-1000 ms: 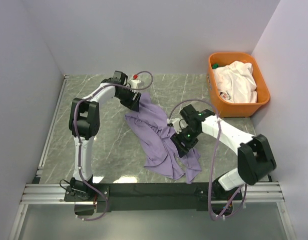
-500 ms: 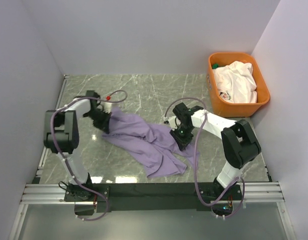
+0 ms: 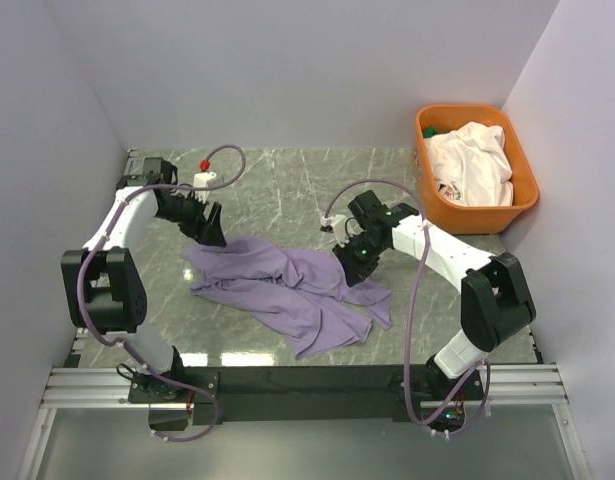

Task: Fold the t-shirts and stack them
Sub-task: Flatten the tshirt out

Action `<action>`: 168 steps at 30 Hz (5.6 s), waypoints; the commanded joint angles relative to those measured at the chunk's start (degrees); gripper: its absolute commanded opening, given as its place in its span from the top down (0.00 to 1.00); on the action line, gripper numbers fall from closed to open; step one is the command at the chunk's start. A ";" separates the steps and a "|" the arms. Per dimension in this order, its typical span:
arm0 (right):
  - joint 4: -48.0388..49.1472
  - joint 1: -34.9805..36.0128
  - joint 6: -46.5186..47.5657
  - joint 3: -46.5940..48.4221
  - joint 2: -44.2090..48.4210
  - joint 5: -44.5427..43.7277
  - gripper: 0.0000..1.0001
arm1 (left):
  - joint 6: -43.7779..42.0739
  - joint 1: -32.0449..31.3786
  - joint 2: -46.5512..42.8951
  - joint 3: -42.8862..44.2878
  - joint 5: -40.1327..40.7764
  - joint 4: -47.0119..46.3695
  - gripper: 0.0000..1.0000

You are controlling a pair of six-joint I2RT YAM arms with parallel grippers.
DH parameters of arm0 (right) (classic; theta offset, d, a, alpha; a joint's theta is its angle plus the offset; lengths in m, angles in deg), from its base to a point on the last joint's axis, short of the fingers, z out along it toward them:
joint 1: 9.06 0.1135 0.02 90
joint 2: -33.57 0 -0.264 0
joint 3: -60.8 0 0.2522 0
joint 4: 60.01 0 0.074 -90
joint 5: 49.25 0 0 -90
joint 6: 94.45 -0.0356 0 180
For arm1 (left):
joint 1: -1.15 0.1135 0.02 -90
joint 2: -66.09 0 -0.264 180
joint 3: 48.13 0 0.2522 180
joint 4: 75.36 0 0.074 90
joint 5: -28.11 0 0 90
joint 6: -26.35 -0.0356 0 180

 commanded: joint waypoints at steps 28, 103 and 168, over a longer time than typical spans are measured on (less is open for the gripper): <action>7.42 0.10 -6.13 2.01 -6.74 7.61 1.00 | -15.56 -10.61 14.53 7.68 -11.10 -8.59 0.18; 7.16 -7.88 2.04 4.97 10.58 -5.66 1.00 | -11.98 -10.18 3.03 10.58 -1.43 -12.45 0.99; -16.80 -2.70 9.86 30.06 -8.76 0.48 0.19 | 20.31 5.08 -9.03 1.79 12.61 -15.62 0.23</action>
